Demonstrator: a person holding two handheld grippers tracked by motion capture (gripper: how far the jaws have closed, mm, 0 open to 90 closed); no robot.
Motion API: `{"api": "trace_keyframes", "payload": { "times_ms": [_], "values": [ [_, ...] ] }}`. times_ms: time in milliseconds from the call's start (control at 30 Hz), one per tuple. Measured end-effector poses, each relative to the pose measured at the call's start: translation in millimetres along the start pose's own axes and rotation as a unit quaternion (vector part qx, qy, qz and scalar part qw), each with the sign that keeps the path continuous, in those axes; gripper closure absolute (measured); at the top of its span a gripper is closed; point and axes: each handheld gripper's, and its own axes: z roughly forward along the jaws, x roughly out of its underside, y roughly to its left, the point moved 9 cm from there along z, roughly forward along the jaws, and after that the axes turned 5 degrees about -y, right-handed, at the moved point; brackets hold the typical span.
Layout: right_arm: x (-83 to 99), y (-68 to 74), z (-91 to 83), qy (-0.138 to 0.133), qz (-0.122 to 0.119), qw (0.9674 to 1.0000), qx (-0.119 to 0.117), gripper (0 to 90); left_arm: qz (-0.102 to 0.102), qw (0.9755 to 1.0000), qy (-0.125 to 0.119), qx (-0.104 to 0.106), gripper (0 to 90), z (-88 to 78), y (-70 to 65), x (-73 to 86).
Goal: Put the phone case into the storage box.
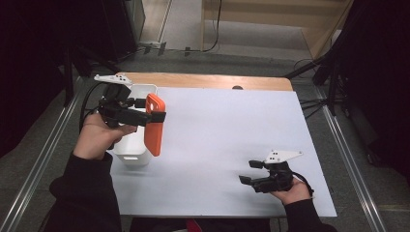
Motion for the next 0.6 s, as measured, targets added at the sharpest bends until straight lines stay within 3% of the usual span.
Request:
{"api": "trace_keyframes", "payload": {
  "times_ms": [400,600],
  "values": [
    [-1.1,1.7,0.3,-0.002,-0.001,1.0000,-0.002,25.3,-0.011,0.9991,-0.012,-0.039,16.1,-10.1,17.0,-1.0],
    [-0.3,2.7,0.8,0.002,-0.004,1.0000,-0.003,25.3,-0.017,0.9962,-0.022,-0.083,16.1,-15.1,30.0,-2.3]
  ]
}}
